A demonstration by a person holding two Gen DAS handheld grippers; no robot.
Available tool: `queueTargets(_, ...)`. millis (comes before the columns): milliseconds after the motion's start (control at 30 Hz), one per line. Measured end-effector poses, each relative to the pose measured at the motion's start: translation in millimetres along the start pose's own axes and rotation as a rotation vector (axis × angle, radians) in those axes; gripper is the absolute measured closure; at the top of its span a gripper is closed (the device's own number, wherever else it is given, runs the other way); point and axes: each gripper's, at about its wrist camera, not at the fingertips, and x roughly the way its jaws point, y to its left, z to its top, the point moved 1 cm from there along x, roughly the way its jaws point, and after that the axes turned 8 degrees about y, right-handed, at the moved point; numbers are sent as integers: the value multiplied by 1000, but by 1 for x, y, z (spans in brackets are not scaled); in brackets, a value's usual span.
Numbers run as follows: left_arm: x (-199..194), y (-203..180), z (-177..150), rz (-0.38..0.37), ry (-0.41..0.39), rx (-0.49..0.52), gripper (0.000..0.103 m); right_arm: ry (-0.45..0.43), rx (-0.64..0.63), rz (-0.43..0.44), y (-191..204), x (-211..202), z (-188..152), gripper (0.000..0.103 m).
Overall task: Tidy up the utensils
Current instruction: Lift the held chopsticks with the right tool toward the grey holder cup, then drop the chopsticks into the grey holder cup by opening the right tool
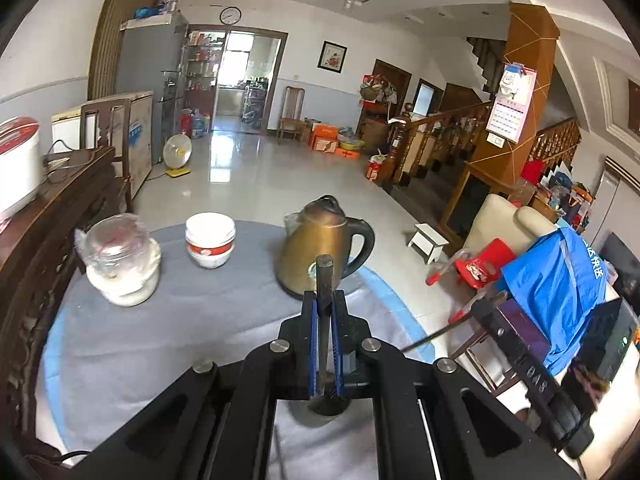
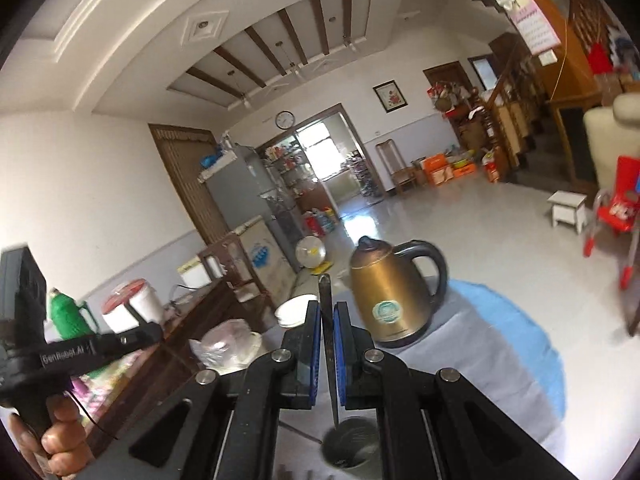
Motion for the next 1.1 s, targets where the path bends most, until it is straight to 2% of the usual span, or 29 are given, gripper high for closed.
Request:
queueTargets(133,34,-12,-3,11,59,7,96,49,-51,-67,-4,17,-5,96)
queueTargets(300,78,-9,-19,35,195,-1,96,162,-36,-94,-19,50,-24,96)
queueTargets(400,94,-5,-26,37,266,-3,96,222,-1,-70,-28,64,-34,95)
queueTargets(467,96,-3,-29,35,283,5,95,254,33,-37,-34,68,-38,94)
queueTargets(500,94,-2,-29,43,281,12,93,262,50,-18,-37,68,-39,94)
queueTargets(533,90,0,-32,51,271,22,83,269,72,-2,-41,68,-39,91)
queueTargets(567,85,1,-33,49,260,27,72,270,99,12,-45,66,-40,83)
queueTargets(600,81,4,-35,43,247,27,56,266,116,21,-47,64,-42,76)
queueTargets(633,73,9,-37,43,222,20,49,253,145,34,-52,60,-45,56)
queueTargets(667,67,13,-39,47,205,16,49,238,167,45,-56,57,-48,30)
queueTargets(700,61,18,-42,50,194,13,49,207,190,61,-58,49,-51,28)
queueTargets(833,42,54,-69,74,182,-46,49,135,215,54,-58,22,-67,30)
queueTargets(933,39,90,-100,135,218,-122,49,125,236,82,-58,5,-90,41)
queueTargets(1000,44,116,-126,181,275,-174,49,189,226,91,-54,8,-107,50)
queueTargets(1067,52,135,-148,208,335,-219,49,279,201,87,-48,22,-124,65)
queueTargets(1100,57,143,-158,207,361,-246,49,331,185,76,-42,31,-133,65)
